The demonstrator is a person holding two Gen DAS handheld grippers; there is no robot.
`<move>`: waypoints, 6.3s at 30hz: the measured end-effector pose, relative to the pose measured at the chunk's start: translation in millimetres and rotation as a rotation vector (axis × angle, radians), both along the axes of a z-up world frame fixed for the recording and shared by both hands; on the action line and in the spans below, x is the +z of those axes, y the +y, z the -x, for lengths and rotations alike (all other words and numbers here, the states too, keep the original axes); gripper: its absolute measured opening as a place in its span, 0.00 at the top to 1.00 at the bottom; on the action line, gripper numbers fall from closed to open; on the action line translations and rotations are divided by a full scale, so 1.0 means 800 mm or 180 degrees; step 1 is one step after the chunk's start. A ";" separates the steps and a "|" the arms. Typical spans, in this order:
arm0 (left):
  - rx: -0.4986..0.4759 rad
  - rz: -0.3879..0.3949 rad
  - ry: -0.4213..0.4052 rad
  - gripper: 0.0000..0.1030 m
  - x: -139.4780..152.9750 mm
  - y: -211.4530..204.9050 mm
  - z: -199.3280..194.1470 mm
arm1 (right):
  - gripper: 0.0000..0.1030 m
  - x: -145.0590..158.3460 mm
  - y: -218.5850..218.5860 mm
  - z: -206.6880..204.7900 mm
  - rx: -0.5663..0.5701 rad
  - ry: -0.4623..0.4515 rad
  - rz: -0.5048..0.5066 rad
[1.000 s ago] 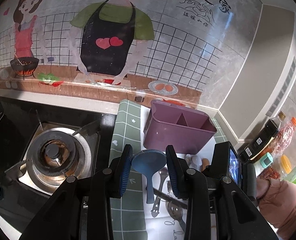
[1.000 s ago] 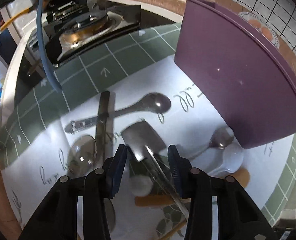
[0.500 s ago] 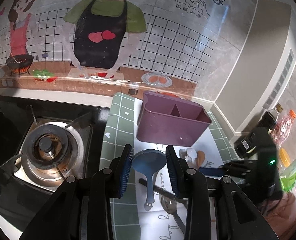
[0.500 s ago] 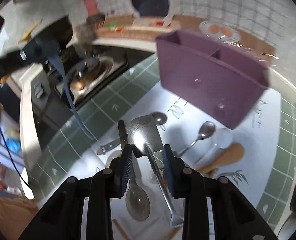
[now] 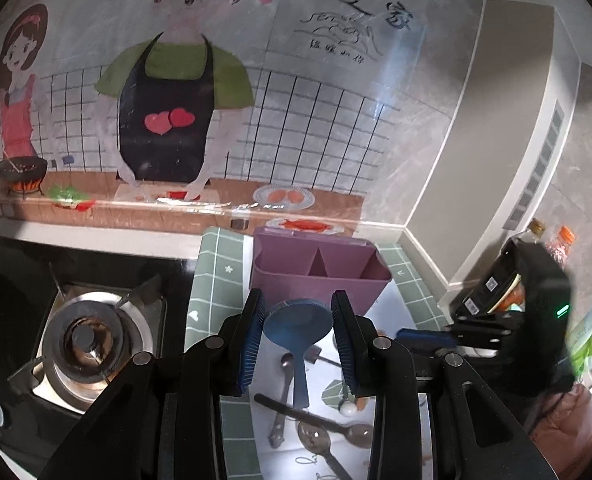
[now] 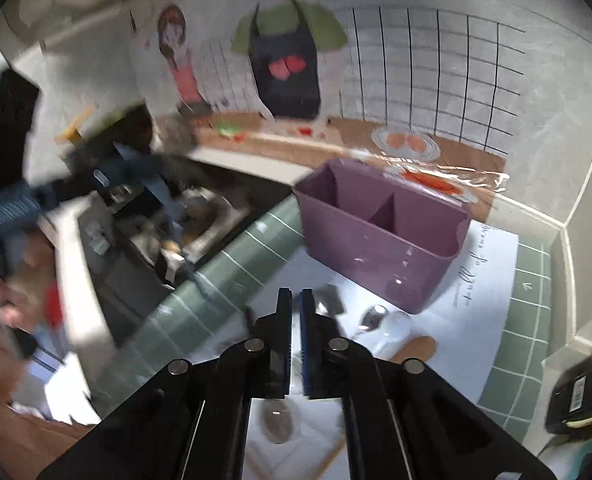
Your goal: Organize utensils
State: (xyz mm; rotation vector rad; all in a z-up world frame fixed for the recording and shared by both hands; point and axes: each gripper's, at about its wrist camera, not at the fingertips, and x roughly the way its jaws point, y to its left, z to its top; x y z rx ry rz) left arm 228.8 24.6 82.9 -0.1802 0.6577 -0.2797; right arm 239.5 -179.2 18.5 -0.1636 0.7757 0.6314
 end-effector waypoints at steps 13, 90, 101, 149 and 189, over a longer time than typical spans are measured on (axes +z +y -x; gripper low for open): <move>0.0165 0.0042 0.0243 0.66 -0.038 0.036 -0.003 | 0.58 -0.144 0.063 -0.101 0.0227 0.0444 0.0780; 0.0156 0.0065 0.0430 0.66 -0.054 0.019 0.015 | 0.96 -0.128 0.022 -0.037 -0.0408 0.0765 0.0388; -0.0007 0.0011 0.0388 0.66 -0.044 -0.009 0.019 | 0.95 -0.049 -0.026 0.008 -0.0483 0.0312 0.0029; 0.0291 0.0026 0.0438 0.66 -0.058 0.025 0.051 | 0.73 -0.115 0.082 0.069 -0.0402 0.0275 0.0323; -0.0054 -0.0227 0.0094 0.47 -0.036 -0.047 -0.149 | 0.57 0.039 -0.059 -0.058 -0.1188 -0.0477 0.0013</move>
